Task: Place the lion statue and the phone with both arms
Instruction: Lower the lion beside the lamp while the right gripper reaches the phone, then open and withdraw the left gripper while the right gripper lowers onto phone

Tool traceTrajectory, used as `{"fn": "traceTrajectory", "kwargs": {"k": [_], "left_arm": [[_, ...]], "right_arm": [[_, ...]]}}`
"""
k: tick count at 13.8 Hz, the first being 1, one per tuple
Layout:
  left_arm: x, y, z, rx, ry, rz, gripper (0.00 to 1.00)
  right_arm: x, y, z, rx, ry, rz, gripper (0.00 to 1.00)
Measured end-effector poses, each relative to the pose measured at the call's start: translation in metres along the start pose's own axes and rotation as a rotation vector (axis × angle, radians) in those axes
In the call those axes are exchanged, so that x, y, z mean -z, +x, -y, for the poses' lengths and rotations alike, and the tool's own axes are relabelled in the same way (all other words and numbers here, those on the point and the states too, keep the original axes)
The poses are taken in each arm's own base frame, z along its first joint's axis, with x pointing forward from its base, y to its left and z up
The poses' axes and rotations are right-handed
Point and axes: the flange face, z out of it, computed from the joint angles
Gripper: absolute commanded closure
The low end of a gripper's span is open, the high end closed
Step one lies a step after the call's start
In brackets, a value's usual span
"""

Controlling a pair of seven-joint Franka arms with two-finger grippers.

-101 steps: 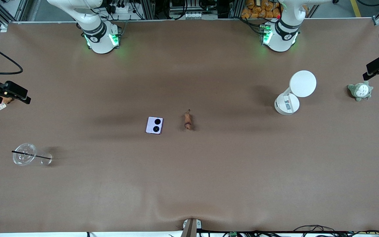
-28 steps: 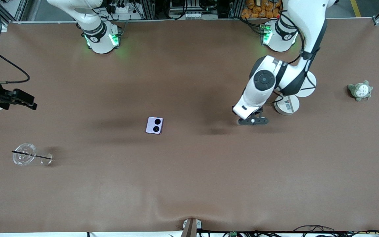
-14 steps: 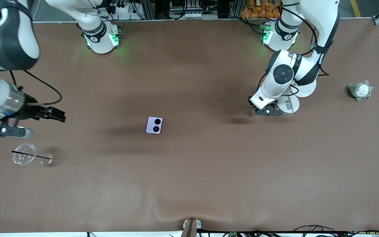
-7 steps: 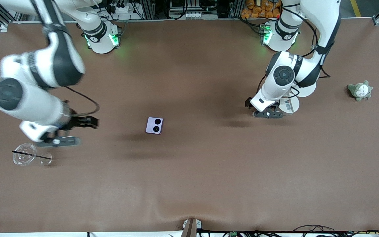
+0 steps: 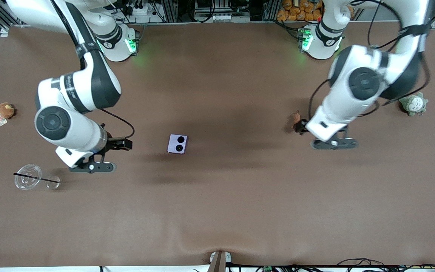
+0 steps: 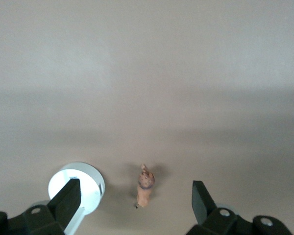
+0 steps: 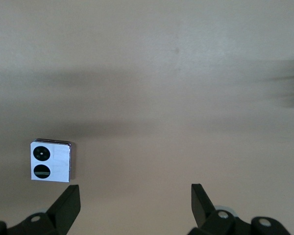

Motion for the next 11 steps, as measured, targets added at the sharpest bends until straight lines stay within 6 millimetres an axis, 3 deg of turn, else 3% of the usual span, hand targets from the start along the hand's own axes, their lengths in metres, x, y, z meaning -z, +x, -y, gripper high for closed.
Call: {"fn": "traceTrajectory", "kwargs": {"k": [2,4,8,11], "left_arm": [[0.036,0.014,0.020,0.038,-0.007,-0.023,0.00],[0.059,0.026,0.048,0.087,-0.013,-0.043,0.00],[0.082,0.038,0.091,0.158,-0.018,-0.063,0.00],[0.107,0.040,0.108,0.179,-0.022,-0.073,0.00]], "right_arm": [[-0.019,-0.002,0.031,0.017,-0.003,0.014,0.00],[-0.039,-0.006,0.067,-0.026,-0.008,0.011,0.00],[-0.100,-0.026,0.125,-0.059,0.006,-0.040,0.00],[-0.144,-0.040,0.152,-0.037,0.014,-0.062,0.00]]}}
